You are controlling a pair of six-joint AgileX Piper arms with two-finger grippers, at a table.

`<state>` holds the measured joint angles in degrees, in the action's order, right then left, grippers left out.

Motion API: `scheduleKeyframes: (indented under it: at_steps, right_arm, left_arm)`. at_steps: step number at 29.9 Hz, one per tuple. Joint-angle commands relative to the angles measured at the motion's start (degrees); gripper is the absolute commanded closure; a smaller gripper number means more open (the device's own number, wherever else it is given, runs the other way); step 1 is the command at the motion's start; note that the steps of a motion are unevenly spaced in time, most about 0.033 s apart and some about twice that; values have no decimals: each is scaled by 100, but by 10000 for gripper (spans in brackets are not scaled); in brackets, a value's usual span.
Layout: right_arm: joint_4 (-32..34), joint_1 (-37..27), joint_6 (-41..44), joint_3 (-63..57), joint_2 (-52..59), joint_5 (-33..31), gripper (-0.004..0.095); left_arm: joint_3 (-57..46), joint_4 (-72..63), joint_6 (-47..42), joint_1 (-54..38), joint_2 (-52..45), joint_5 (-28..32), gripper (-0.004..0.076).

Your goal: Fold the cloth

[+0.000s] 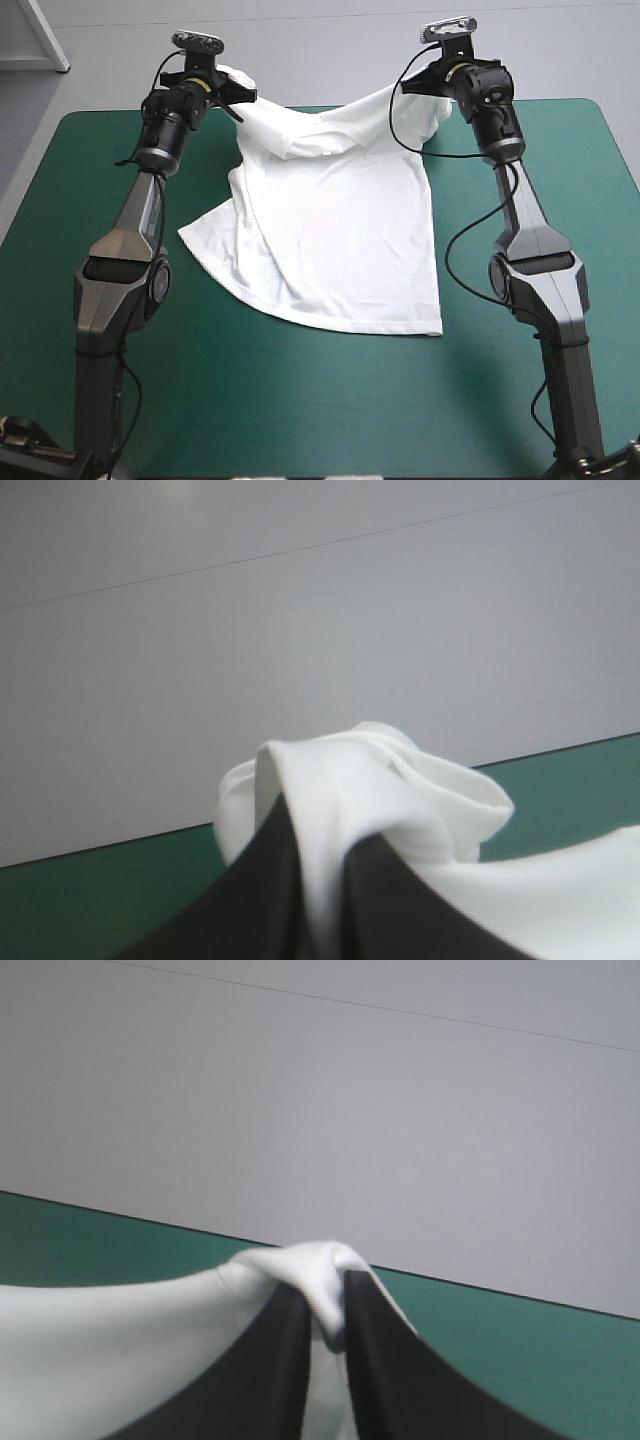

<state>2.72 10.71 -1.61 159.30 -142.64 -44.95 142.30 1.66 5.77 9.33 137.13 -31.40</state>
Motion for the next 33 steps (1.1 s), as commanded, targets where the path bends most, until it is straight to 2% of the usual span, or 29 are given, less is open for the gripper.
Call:
scheduleKeyframes:
  at_steps: [1,4,5,7,9,13,16,19,24,26,33]
  right_arm:
    - [-227,-61,-119,160,261,711,449]
    - [-272,-71,-108,160,219,801,162]
    - [-272,-71,-77,170,219,811,116]
    - [-272,-71,10,237,280,613,107]
    - [-272,-71,10,356,412,62,134]
    - [-393,-71,-6,679,779,-1306,178]
    - [-472,-71,-6,863,1035,-2237,204]
    - [-847,-71,161,767,1331,-2289,215]
    - [-2227,-59,115,207,1973,-2289,215]
    - [-2519,-28,-116,-268,2239,-2289,215]
    - [-2162,108,-485,-3304,3772,-2269,227]
  left_arm:
    - [149,-41,-46,3,-194,987,469]
    - [149,-41,-46,-21,-114,1151,218]
    - [149,-41,-46,-33,-114,1171,163]
    - [164,-28,-46,-48,-161,1017,96]
    - [283,59,-46,-48,-278,534,101]
    - [621,440,3,-48,-670,-1028,108]
    - [895,469,3,-48,-1061,-1969,109]
    - [1053,478,-8,-48,-1419,-2731,109]
    - [1067,439,-7,-48,-1947,-4247,143]
    - [847,362,-104,-48,-2178,-4231,164]
    - [-737,371,196,-48,-3132,-4231,178]
